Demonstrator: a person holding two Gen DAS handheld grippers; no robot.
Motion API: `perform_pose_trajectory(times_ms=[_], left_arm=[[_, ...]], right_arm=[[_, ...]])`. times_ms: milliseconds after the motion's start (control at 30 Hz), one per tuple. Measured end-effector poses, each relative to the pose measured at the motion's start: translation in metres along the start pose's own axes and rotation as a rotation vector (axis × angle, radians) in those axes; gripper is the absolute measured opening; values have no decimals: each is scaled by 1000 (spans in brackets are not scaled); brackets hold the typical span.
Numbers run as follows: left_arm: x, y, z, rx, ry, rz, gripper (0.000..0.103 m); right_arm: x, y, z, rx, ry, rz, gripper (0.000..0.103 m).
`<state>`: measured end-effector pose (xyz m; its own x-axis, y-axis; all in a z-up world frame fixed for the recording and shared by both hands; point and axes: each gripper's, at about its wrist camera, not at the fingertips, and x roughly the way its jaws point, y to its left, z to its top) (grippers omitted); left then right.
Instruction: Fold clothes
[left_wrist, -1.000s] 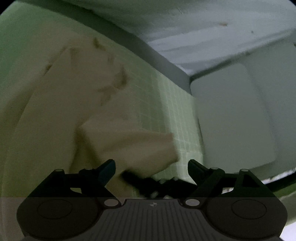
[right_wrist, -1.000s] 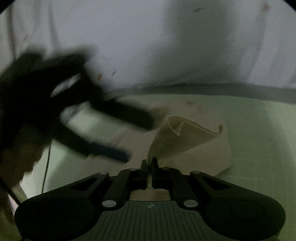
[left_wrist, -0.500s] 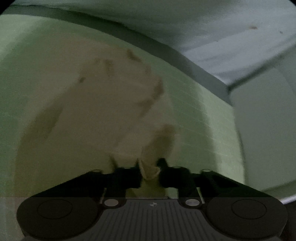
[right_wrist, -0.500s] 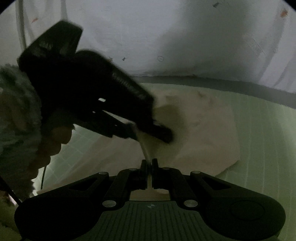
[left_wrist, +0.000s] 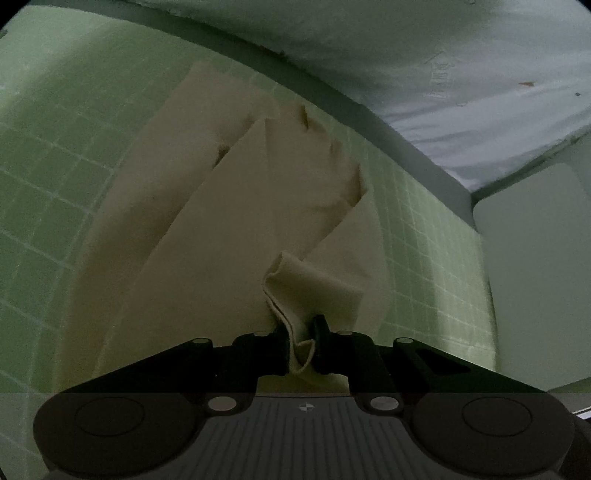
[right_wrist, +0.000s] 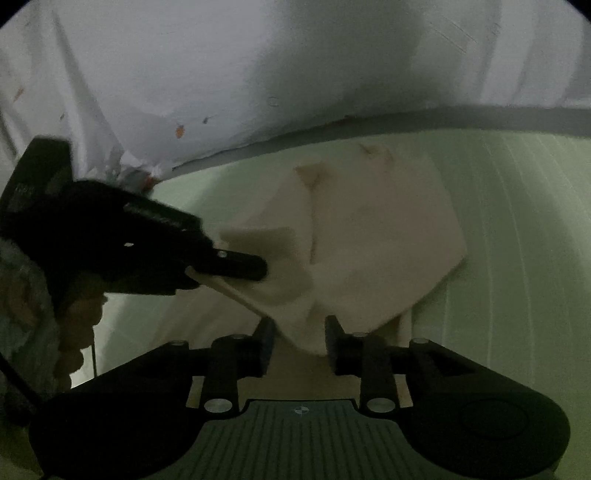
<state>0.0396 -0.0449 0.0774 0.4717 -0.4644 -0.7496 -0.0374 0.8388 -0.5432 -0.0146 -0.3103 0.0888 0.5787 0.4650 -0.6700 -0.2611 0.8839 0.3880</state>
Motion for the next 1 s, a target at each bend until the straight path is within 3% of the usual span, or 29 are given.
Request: perform_pose_trajectory(times_ms=[100, 267, 367, 433, 533, 567, 600, 700, 833, 1000], left_arm=[[-1, 5, 3, 14, 7, -3, 13], [3, 17, 16, 17, 68, -31, 13], [6, 19, 24, 31, 97, -44, 13], [9, 21, 31, 14, 105, -57, 13], [12, 18, 43, 29, 95, -84, 13], [14, 15, 48, 40, 90, -96, 13], [15, 11, 52, 45, 88, -110, 13], [16, -3, 68, 74, 69, -140, 13], [10, -27, 101, 106, 2, -177, 12], [-23, -65, 155, 176, -181, -235, 12]], right_arm=[[-10, -3, -11, 90, -5, -79, 53], [-3, -12, -24, 242, 41, -381, 53], [0, -13, -34, 320, 56, -386, 53], [1, -8, -35, 312, 60, -423, 43], [5, -2, -33, 306, 65, -471, 39], [6, -1, -33, 303, 65, -475, 35], [6, -1, -35, 298, 66, -470, 15], [7, -4, -38, 311, 62, -452, 4], [-3, 4, -30, 287, 25, -440, 3], [-19, 25, -22, 227, -13, -434, 3]])
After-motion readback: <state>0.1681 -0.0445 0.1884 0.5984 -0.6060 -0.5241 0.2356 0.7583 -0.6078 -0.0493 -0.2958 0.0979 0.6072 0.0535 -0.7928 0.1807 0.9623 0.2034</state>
